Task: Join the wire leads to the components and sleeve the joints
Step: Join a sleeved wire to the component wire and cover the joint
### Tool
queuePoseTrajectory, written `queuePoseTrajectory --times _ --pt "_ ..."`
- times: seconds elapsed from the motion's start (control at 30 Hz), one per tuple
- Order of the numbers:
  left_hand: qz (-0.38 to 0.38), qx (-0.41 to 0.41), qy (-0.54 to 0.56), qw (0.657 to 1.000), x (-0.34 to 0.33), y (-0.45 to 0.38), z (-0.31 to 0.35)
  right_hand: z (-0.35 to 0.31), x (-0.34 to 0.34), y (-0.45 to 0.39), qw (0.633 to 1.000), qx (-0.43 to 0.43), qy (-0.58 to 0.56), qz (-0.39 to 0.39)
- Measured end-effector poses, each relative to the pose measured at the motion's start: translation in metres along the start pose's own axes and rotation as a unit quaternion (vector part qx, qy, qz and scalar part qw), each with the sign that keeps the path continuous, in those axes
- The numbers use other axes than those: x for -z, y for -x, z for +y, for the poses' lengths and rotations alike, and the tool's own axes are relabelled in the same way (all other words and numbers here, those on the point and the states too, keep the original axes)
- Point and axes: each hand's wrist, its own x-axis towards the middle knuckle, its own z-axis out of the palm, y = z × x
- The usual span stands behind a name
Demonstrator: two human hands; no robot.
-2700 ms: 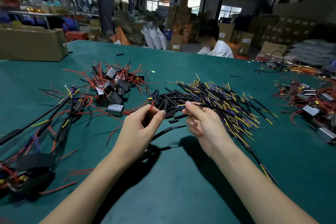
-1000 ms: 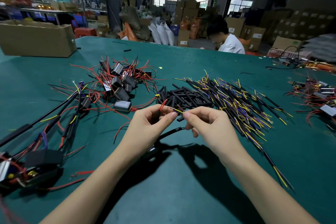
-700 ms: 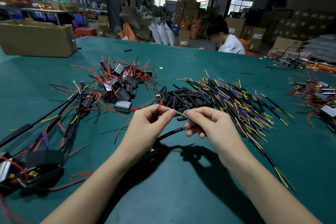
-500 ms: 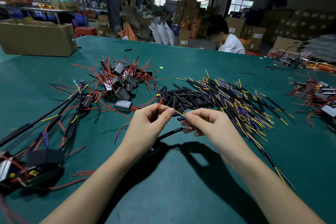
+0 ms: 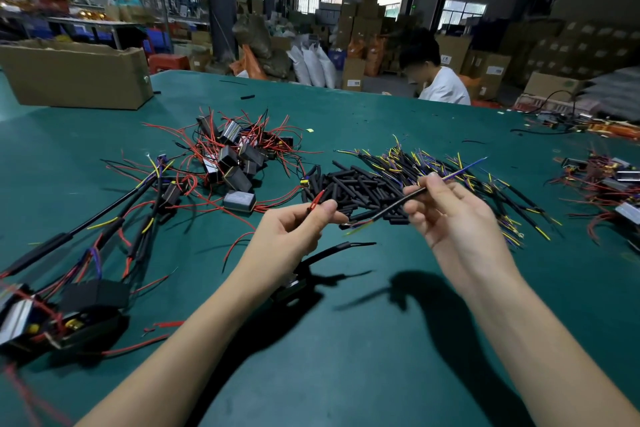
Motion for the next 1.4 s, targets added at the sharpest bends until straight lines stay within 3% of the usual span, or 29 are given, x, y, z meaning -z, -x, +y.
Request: queuePoseTrajectory --times 0.23,0.5,0.57,0.67,0.77,0.83,0.87,0.93,0.97,1.07,1.27,1.4 --pt "-0.026 -0.007 -0.025 0.999 0.001 0.000 -0.001 0.007 -0.002 0.000 1.000 0.020 -0.008 0.002" --pt "-0.022 -0.011 -0.062 0.998 0.001 -0.004 -0.005 0.008 0.002 -0.003 0.999 -0.031 -0.029 0.009" --pt "-0.006 -0.005 -0.066 0.998 0.003 -0.006 -0.006 0.004 0.002 -0.002 0.995 -0.091 0.026 0.002" --pt "0.019 0.010 -0.033 0.999 0.005 -0.007 -0.008 -0.002 0.001 0.004 0.954 -0.142 0.263 -0.035" --pt "0.024 0.003 -0.031 0.999 0.004 -0.008 -0.011 0.001 -0.005 0.012 0.910 0.000 0.412 -0.045" --pt "0.020 -0.010 -0.037 0.999 0.003 -0.008 -0.012 0.006 -0.012 0.018 0.878 0.178 0.441 -0.048" --pt "0.015 -0.018 -0.041 0.999 0.002 -0.008 -0.013 0.009 -0.014 0.019 0.840 0.252 0.477 -0.051" --pt "0.008 -0.032 -0.043 0.999 0.000 -0.008 -0.012 0.016 -0.018 0.021 0.767 0.323 0.550 -0.072" --pt "0.006 -0.037 -0.044 0.998 -0.001 -0.008 -0.011 0.019 -0.018 0.021 0.766 0.315 0.554 -0.088" --pt "-0.001 -0.048 -0.054 0.997 -0.002 -0.006 -0.009 0.026 -0.019 0.020 0.841 0.226 0.477 -0.115" --pt "-0.022 -0.058 -0.058 0.996 -0.002 -0.005 -0.004 0.029 -0.021 0.018 0.939 0.116 0.307 -0.099" --pt "-0.036 -0.062 -0.067 0.995 -0.003 -0.004 -0.006 0.033 -0.022 0.020 0.971 0.090 0.216 -0.050"
